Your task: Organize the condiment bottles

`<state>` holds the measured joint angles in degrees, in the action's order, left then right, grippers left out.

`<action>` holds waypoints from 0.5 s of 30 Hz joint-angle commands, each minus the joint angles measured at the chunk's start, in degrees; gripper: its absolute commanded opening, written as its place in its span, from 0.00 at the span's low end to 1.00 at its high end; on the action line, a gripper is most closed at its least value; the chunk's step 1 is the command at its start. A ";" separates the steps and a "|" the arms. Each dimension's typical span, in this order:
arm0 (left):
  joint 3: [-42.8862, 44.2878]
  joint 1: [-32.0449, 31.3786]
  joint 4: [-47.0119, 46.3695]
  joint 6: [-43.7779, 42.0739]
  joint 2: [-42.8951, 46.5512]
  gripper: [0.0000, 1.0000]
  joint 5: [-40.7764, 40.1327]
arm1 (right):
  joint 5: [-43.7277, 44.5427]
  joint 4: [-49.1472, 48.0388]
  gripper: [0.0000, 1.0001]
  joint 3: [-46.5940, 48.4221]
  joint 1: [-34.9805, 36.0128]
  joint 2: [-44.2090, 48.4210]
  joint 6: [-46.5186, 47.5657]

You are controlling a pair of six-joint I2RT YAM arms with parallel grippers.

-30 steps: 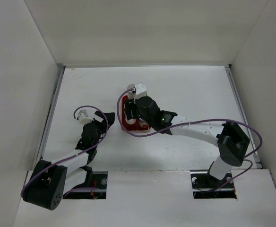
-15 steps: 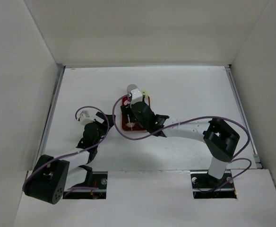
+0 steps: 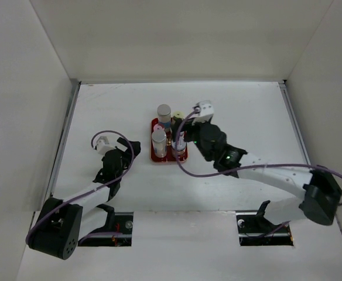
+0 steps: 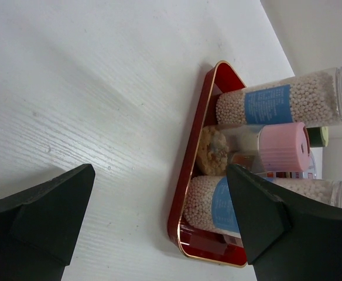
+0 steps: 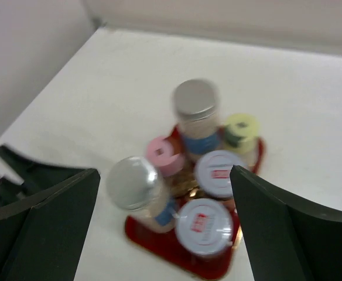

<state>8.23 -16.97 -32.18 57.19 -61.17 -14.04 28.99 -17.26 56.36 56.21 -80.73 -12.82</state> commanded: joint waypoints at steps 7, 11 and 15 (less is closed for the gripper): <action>6.79 -0.91 8.18 -3.13 0.34 1.00 -0.46 | 9.77 -8.06 1.00 -21.19 -22.57 14.90 -12.65; 7.06 -1.26 9.59 -3.75 2.01 1.00 -1.69 | 3.72 -7.35 1.00 -22.34 -28.56 12.53 -14.78; 7.50 -1.88 10.39 -4.63 3.33 1.00 -1.25 | 1.07 -7.27 1.00 -21.30 -29.01 9.28 -15.66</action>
<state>13.39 -18.15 -22.24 54.24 -59.64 -14.72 33.52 -21.89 33.26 27.03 -70.39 -25.89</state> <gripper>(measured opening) 0.997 0.999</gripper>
